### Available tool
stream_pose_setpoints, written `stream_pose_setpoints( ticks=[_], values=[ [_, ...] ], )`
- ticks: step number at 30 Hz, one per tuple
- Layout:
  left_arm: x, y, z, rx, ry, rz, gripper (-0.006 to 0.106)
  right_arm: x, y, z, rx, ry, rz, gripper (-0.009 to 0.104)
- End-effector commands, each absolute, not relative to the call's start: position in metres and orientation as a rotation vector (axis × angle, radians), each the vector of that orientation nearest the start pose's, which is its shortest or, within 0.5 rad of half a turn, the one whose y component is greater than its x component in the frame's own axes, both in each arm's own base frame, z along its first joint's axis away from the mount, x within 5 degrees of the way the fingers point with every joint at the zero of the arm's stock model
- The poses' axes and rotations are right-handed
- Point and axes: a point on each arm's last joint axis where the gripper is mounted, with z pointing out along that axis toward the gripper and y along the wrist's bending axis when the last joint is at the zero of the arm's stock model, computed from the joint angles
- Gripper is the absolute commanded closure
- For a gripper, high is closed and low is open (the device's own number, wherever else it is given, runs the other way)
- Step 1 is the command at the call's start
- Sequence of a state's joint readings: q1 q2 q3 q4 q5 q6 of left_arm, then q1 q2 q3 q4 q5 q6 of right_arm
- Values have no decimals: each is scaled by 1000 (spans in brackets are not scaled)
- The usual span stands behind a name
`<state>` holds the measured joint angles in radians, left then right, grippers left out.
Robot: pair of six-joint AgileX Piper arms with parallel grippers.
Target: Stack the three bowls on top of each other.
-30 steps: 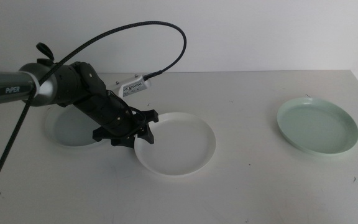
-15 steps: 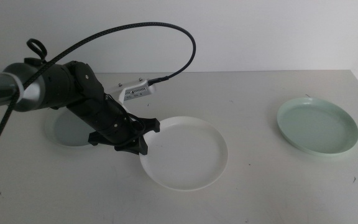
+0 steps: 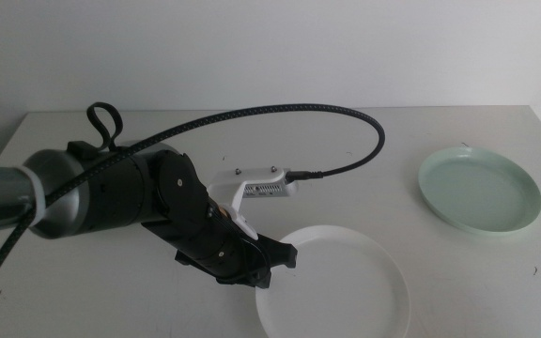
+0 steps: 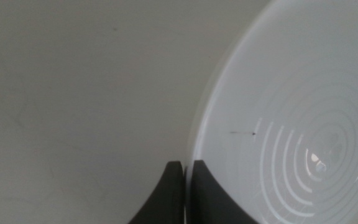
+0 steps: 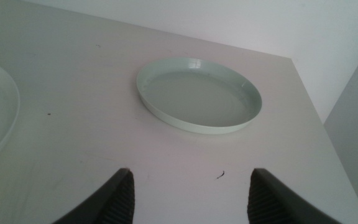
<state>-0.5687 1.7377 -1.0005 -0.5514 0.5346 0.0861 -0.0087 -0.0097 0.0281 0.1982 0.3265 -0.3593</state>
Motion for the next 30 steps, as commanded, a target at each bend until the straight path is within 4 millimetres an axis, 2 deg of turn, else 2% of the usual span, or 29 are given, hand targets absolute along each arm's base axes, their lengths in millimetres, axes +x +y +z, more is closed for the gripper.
stream_pose_setpoints(
  ticks=[1, 8, 13, 24, 27, 30],
  values=[
    [269, -209, 200, 269, 2682, -690, 99, 54, 4, 185, -178, 1709, -103, 48],
    [263, -202, 185, 238, 2689, -641, 99, 54, 4, 185, -178, 1709, -103, 48],
    [262, -196, 175, 154, 2663, -617, 99, 54, 4, 185, -178, 1709, -103, 48],
    [264, -196, 176, 142, 2646, -611, 99, 54, 4, 185, -178, 1709, -103, 48],
    [264, -196, 176, 140, 2639, -611, 93, 54, 4, 185, -178, 1709, -103, 48],
    [264, -196, 176, 139, 2639, -612, 76, 54, 4, 185, -178, 1709, -103, 48]
  ],
)
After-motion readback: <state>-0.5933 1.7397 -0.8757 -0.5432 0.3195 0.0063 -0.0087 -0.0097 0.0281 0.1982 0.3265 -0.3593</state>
